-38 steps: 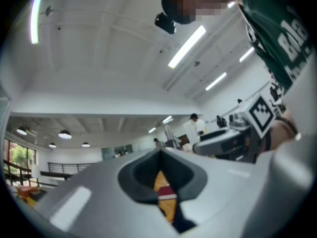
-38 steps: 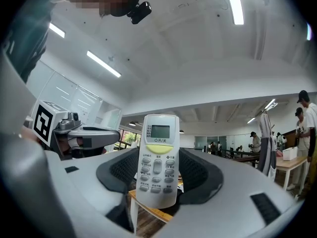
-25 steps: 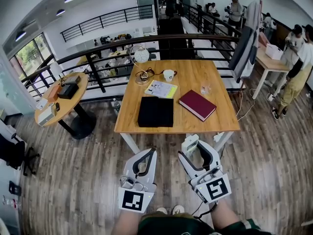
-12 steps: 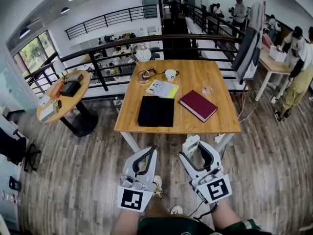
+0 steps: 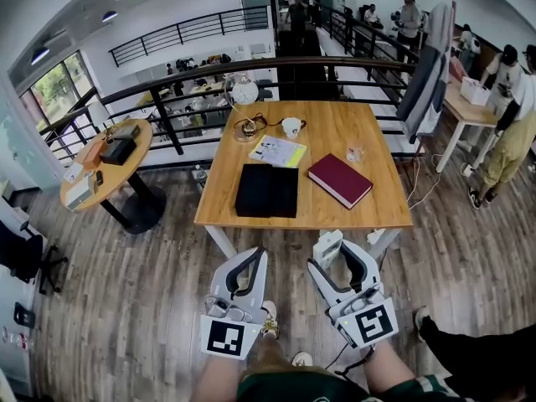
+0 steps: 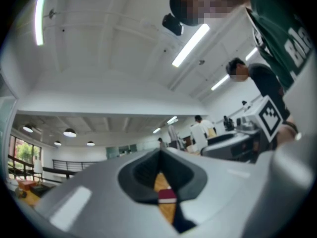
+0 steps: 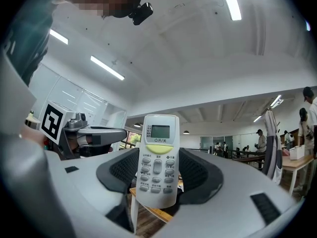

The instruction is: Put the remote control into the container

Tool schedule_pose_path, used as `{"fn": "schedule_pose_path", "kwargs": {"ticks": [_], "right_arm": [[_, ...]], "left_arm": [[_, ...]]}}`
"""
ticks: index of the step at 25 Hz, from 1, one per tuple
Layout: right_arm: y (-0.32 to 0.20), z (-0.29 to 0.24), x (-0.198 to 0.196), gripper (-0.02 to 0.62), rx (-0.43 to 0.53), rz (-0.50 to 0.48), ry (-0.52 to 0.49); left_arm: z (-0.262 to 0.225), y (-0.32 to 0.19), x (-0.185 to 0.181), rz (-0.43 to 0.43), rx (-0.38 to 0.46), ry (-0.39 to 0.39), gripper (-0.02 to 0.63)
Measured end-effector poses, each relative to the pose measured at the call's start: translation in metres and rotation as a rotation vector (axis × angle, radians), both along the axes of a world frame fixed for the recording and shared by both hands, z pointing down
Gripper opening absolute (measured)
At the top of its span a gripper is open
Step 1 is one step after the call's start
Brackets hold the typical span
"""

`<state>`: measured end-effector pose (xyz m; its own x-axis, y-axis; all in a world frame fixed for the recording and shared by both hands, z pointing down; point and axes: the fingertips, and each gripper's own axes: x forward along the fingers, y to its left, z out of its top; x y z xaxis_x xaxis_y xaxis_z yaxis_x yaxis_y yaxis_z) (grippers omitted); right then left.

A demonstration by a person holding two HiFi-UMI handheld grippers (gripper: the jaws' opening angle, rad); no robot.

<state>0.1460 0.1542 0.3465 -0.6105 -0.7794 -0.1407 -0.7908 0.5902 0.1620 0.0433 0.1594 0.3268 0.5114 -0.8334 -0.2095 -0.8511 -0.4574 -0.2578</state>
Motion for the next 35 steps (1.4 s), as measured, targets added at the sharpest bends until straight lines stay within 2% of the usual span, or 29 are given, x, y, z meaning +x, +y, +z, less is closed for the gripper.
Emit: {"fn": "schedule_pose_path", "kwargs": {"ticks": [4, 15, 18, 31, 35], "right_arm": [[-0.004, 0.001, 0.000, 0.264, 0.003, 0.011, 0.005], [-0.046, 0.005, -0.014, 0.264, 0.002, 0.033, 0.014], [-0.069, 0.009, -0.019, 0.264, -0.001, 0.039, 0.017], [-0.195, 0.012, -0.054, 0.264, -0.033, 0.087, 0.024], [-0.228, 0.010, -0.070, 0.264, -0.046, 0.104, 0.029]], "left_arm": [[-0.002, -0.007, 0.002, 0.016, 0.021, -0.023, -0.002], [0.001, -0.052, -0.012, 0.039, 0.017, 0.013, -0.002], [0.004, -0.078, -0.016, 0.044, 0.019, 0.001, -0.002], [0.006, -0.211, -0.047, 0.114, 0.001, 0.036, -0.003], [0.006, -0.240, -0.062, 0.124, -0.004, -0.001, -0.003]]}}
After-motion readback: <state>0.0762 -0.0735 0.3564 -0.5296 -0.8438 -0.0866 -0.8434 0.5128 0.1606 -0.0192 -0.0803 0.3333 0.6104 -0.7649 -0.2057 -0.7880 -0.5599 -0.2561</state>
